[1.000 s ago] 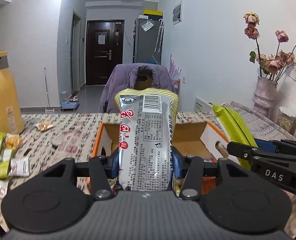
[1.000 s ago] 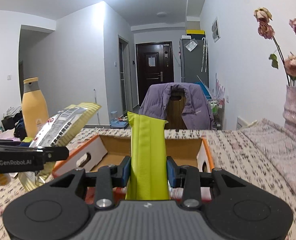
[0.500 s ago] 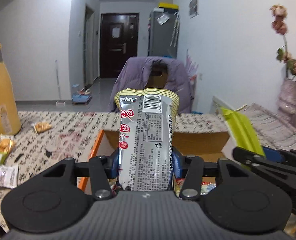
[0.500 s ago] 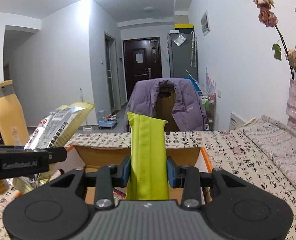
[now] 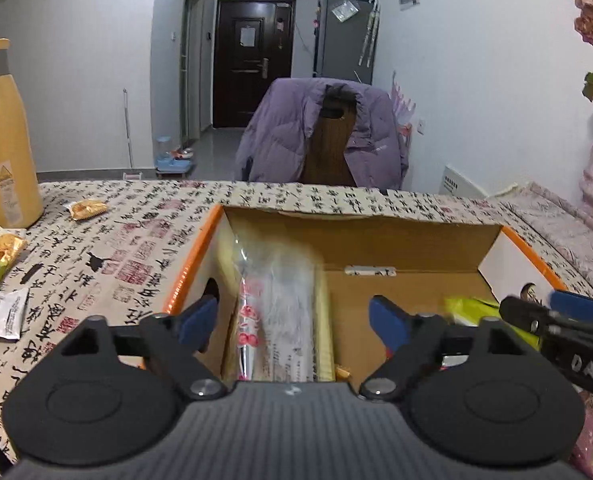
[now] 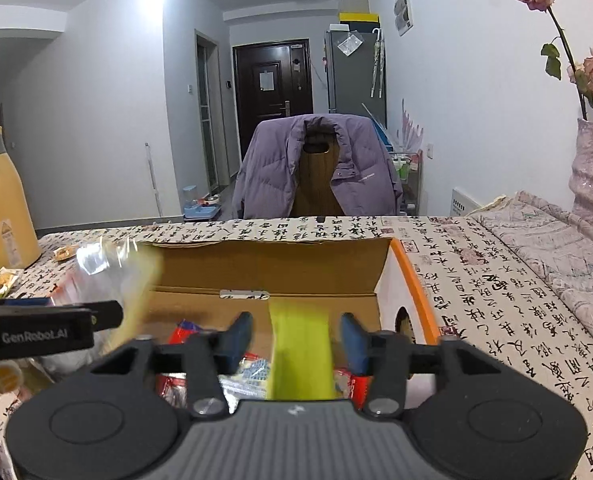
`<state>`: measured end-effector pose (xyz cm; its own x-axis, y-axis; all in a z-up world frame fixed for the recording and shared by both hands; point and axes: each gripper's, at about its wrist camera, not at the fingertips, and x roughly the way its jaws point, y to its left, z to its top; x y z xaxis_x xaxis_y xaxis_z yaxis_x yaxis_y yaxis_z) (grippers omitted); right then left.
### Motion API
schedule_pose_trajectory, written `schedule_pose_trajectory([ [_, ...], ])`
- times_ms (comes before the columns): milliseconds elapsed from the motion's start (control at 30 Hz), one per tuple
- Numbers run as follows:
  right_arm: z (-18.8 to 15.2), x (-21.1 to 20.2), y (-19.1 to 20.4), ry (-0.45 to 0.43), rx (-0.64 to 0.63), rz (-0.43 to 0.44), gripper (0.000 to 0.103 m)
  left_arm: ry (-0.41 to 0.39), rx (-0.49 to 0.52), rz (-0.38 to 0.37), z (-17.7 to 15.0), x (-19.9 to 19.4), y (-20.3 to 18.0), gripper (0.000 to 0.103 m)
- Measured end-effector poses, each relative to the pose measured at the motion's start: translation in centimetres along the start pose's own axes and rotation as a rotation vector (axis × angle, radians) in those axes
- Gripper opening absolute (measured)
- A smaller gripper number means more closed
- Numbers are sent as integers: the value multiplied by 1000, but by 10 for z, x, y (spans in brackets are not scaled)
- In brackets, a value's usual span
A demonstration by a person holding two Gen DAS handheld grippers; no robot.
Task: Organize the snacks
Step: 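Carry the green bar and silver pack into the box and open both grippers, then move both grippers back from the box to the snack pile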
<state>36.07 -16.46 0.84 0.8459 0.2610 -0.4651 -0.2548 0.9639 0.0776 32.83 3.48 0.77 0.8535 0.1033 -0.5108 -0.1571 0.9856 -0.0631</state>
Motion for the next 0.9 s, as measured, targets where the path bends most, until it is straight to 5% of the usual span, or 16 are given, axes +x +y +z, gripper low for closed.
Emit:
schedule_pose_trajectory([
  [33,0,-1,-1,-1,3,-2,99,-3,-11,-6,0,-1,1,103],
  [67,0,-2,-3,-4,5,-6,103,-9,-22,-8,1,-2,2,103],
  [900,22,-39,-3,-54,7,-4,103,-98,-37,-1,26,-50,-4,103],
])
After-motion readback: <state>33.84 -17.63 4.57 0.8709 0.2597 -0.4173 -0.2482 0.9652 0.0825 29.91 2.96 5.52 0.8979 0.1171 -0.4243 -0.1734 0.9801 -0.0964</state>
